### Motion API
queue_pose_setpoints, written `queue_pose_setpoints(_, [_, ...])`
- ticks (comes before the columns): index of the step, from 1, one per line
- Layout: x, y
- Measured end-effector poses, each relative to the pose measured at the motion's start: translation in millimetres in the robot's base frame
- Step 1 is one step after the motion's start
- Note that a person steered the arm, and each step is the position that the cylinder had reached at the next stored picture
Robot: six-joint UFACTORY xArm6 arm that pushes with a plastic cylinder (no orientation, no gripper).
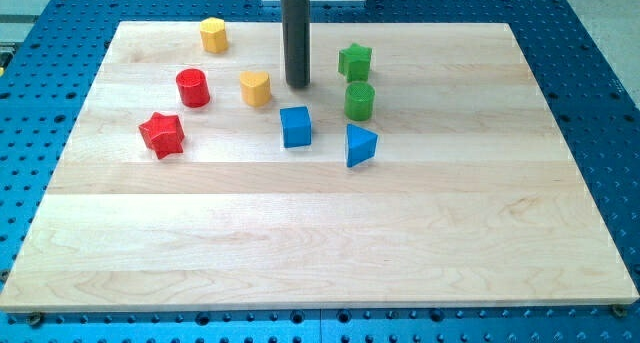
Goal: Adjust the blue and yellow blocks to make a diagonal line
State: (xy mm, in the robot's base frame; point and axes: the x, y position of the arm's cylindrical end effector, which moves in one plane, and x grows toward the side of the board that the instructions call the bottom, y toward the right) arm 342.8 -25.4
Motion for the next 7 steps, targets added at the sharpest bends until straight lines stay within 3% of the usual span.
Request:
queue_pose_setpoints(2, [55, -57])
queue_pose_setpoints(3, [99, -30])
queue_pose_setpoints(5, [87, -17])
queue_pose_setpoints(6, [106, -21])
queue_pose_setpoints(7, [176, -17])
